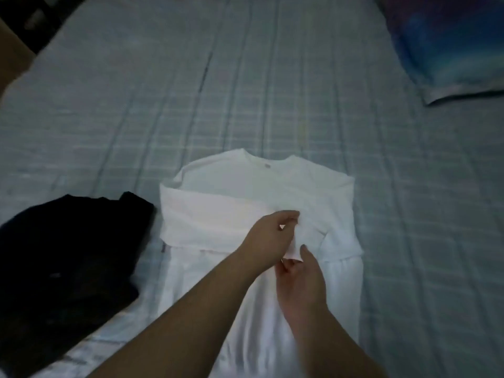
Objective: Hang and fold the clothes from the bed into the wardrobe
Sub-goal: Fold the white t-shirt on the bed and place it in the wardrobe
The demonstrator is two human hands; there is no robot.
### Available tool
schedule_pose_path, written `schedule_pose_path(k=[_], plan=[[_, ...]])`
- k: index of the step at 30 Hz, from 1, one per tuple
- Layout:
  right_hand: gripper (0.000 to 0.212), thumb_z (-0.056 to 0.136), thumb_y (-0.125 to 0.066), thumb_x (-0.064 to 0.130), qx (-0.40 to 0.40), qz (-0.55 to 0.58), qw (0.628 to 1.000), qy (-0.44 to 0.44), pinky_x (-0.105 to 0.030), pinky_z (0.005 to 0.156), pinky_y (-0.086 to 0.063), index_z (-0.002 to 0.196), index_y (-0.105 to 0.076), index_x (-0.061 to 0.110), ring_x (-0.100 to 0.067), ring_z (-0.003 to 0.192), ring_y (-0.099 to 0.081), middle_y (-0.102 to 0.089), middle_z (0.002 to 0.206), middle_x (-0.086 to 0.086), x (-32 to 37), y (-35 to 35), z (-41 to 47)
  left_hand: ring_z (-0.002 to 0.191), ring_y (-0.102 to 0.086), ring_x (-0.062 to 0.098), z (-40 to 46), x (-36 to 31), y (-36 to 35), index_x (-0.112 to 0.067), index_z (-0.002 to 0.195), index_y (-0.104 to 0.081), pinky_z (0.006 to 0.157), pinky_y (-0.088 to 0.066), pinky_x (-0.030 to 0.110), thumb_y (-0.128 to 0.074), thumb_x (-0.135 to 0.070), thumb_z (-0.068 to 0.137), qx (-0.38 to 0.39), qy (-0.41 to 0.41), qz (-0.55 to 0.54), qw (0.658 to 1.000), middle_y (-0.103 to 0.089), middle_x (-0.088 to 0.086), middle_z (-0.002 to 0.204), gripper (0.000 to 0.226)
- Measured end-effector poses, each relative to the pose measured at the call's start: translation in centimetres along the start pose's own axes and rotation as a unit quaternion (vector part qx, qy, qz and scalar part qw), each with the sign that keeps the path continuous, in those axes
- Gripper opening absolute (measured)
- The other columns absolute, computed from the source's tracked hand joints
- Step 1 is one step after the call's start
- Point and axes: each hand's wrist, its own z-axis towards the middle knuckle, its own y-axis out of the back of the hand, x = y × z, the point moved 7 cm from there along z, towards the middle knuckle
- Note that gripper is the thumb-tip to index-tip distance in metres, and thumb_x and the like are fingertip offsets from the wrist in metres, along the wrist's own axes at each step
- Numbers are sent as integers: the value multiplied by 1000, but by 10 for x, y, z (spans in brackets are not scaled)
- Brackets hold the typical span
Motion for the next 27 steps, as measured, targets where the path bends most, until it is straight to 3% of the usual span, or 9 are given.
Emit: schedule_pose_path(k=[4, 7, 10, 13, 15, 19, 25, 26, 27], plan=[[41, 98, -45, 22, -42, 79, 992, -89, -35, 95, -45, 134, -59, 8, -24, 96, -66, -71, 110, -12, -9, 70, 20, 125, -54, 32, 0, 46, -67, -15, 130, -64, 109, -38, 41, -35, -28, 91, 8, -120, 226, 967, -64, 8, 132, 51], [46, 99, -38, 30, -62, 102, 980, -158, -40, 111, -36, 128, -62, 2, -30, 114, -60, -68, 121, -19, -21, 99, 22, 148, -26, 34, -9, 79, -113, -18, 150, -40, 120, -20, 47, -23, -37, 97, 81, -147, 309, 936, -37, 17, 156, 59], [54, 102, -34, 33, -75, 121, 974, -178, -44, 105, -39, 103, -75, -3, -33, 112, -64, -71, 113, -21, -25, 112, 20, 152, -8, 33, -18, 94, -132, -30, 157, -19, 122, -10, 49, -8, -49, 96, 123, -143, 388, 902, -16, 11, 165, 64], [59, 103, -34, 38, -82, 124, 972, -181, -43, 91, -44, 103, -75, -5, -32, 100, -72, -71, 113, -21, -25, 121, 20, 153, -6, 31, -21, 98, -136, -31, 158, -13, 122, -8, 52, -6, -51, 97, 135, -156, 423, 882, -13, 8, 166, 64], [58, 101, -35, 42, -96, 137, 968, -188, -42, 95, -42, 120, -65, -5, -31, 112, -65, -68, 121, -20, -24, 132, 17, 153, -7, 30, -26, 97, -141, -31, 158, -11, 122, -9, 53, -10, -51, 100, 139, -171, 426, 877, -14, 7, 165, 62], [44, 91, -58, 33, -64, 140, 973, -173, -38, 110, -35, 112, -69, -4, -26, 118, -60, -67, 118, -18, -18, 147, 6, 153, -10, 29, -42, 94, -158, -32, 158, -13, 121, -8, 54, -20, -49, 102, 153, -219, 431, 862, -16, 6, 165, 59], [32, 68, -81, 20, -101, 69, 988, -99, -33, 112, -34, 94, -71, 2, -20, 92, -61, -63, 93, -10, -11, 153, 0, 153, -1, 28, -41, 111, -159, -31, 158, -14, 122, -4, 52, -15, -53, 100, 170, -205, 418, 869, -12, 8, 166, 62], [23, 79, -69, 27, -128, -32, 988, -76, -35, 108, -40, 87, -74, 6, -21, 89, -65, -66, 90, -8, -6, 156, -4, 153, -1, 27, -42, 111, -154, -30, 158, -15, 123, -3, 50, -15, -51, 101, 166, -212, 403, 875, -13, 7, 166, 61], [33, 85, -55, 38, -143, -214, 966, -29, -37, 105, -43, 85, -75, 12, -20, 91, -66, -67, 90, -2, 4, 156, -8, 153, -1, 26, -43, 109, -148, -29, 158, -16, 123, -2, 48, -16, -49, 102, 158, -221, 385, 882, -14, 7, 165, 60]])
